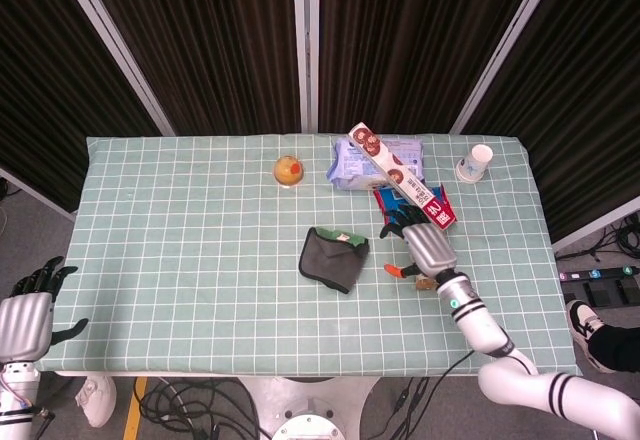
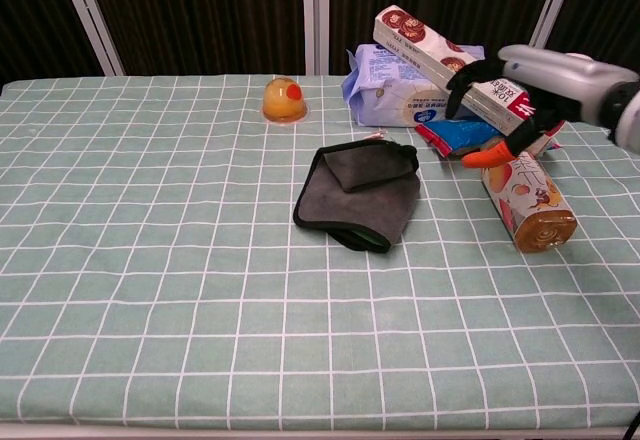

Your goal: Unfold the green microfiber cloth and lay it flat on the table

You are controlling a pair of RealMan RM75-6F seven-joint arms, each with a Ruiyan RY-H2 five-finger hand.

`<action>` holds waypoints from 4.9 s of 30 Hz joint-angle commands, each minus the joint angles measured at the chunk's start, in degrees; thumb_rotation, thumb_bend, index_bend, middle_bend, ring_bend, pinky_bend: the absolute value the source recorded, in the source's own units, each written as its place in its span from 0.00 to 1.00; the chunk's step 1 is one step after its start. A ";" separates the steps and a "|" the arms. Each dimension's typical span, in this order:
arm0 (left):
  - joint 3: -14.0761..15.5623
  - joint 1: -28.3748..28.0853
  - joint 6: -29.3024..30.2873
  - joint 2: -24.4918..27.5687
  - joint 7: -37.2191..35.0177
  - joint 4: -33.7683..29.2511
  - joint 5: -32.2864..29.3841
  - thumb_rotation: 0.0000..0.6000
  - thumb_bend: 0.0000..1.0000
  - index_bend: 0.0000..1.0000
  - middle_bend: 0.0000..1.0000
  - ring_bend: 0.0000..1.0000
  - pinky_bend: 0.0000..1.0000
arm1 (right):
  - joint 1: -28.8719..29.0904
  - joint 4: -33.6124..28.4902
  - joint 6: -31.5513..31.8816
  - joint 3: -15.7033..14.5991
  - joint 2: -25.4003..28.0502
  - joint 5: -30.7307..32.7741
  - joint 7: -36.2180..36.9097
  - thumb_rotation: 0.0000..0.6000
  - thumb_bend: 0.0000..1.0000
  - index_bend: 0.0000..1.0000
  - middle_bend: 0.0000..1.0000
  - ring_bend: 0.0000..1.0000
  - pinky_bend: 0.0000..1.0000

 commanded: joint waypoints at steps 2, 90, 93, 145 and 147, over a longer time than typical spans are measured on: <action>-0.11 -0.09 -0.25 0.09 -0.33 0.10 -0.13 1.00 0.13 0.30 0.24 0.22 0.25 | 5.18 6.55 -3.71 1.50 -6.48 4.45 -3.98 0.92 0.11 0.37 0.13 0.00 0.00; -17.74 -38.89 -57.43 -27.18 -36.42 29.02 -29.82 1.00 0.06 0.43 0.14 0.20 0.26 | 41.62 23.85 5.60 13.25 -26.62 27.23 -24.86 1.00 0.48 0.67 0.20 0.01 0.00; -17.78 -39.27 -57.35 -27.57 -35.92 28.89 -30.55 1.00 0.06 0.46 0.15 0.20 0.26 | 40.90 23.19 4.60 12.84 -25.82 26.08 -23.49 1.00 0.48 0.67 0.20 0.01 0.00; -24.22 -41.83 -37.37 -20.45 -26.22 28.81 -26.68 1.00 0.43 0.82 0.40 0.20 0.26 | 25.95 14.28 2.55 13.01 -10.36 10.10 10.02 1.00 0.45 0.66 0.22 0.01 0.00; -23.72 -41.32 -35.60 -20.66 -26.84 29.16 -24.90 1.00 0.43 0.82 0.40 0.20 0.26 | 25.72 15.15 2.30 12.28 -10.30 8.23 11.95 1.00 0.44 0.66 0.22 0.01 0.00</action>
